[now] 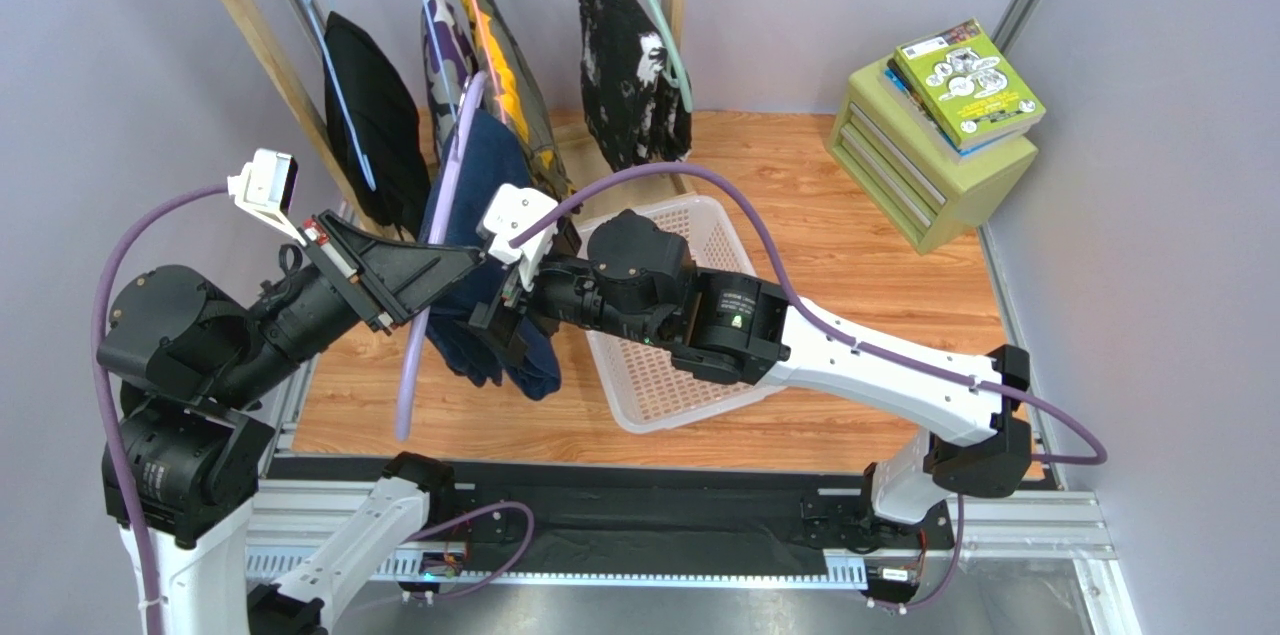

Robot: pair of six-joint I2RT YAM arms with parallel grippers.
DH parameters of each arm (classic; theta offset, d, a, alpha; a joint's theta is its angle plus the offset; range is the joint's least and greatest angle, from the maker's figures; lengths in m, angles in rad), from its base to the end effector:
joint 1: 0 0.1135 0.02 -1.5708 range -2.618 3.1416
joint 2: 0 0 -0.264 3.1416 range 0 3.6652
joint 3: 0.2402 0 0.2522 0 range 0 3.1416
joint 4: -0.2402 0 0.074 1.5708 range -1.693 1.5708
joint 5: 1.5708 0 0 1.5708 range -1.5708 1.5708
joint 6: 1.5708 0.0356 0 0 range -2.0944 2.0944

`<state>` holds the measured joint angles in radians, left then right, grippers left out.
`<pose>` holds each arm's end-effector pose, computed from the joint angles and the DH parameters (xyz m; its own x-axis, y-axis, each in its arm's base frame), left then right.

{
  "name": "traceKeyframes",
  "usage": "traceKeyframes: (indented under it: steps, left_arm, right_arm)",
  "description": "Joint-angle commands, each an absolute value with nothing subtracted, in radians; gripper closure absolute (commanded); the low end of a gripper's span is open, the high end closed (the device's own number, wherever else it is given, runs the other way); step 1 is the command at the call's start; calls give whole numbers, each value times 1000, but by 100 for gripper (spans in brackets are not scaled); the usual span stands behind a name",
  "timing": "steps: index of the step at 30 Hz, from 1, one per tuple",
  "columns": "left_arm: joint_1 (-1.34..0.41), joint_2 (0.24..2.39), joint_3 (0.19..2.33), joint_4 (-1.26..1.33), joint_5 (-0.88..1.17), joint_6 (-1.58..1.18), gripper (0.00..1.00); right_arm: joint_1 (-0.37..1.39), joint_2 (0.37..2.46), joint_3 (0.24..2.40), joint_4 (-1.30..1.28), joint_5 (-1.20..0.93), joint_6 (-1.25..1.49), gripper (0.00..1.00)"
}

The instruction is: Remove the trousers from the hanger

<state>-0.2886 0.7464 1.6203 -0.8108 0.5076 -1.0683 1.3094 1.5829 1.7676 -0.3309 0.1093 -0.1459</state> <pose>0.0356 -0.0286 0.5257 -0.5964 -0.6218 -0.5075 0.3968 0.3213 -0.8599 0.0971 0.3479 0.4655 0.0983 -0.1917 -0.9765 -0.9279 0.3369 -0.1596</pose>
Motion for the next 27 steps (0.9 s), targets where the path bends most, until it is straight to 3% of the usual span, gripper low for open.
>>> traceKeyframes:
  steps: [1, 10, 19, 22, 25, 26, 27]
  left_arm:
    - [-298, 742, 1671, -657, 532, -1022, 100]
    - [-299, 738, 1670, -649, 537, -1031, 100]
    - [-299, 729, 1658, -649, 523, -1049, 100]
    - [-299, 723, 1652, -650, 515, -1052, 100]
    - [-299, 712, 1629, -652, 491, -1058, 100]
    - [-299, 709, 1626, -656, 480, -1058, 100]
    - [-299, 707, 1621, -661, 468, -1058, 100]
  right_arm:
    - [1295, 1578, 1839, -350, 57, -127, 4]
    - [1287, 1632, 1879, -356, 133, -120, 8]
    - [1347, 1660, 1732, 116, 504, -169, 16]
    - [1361, 1667, 1730, 194, 569, -181, 23]
    - [1370, 1657, 1692, 285, 575, -164, 45]
    - [1371, 1648, 1681, 308, 580, -143, 64]
    - [1371, 1643, 1669, 324, 583, -129, 72]
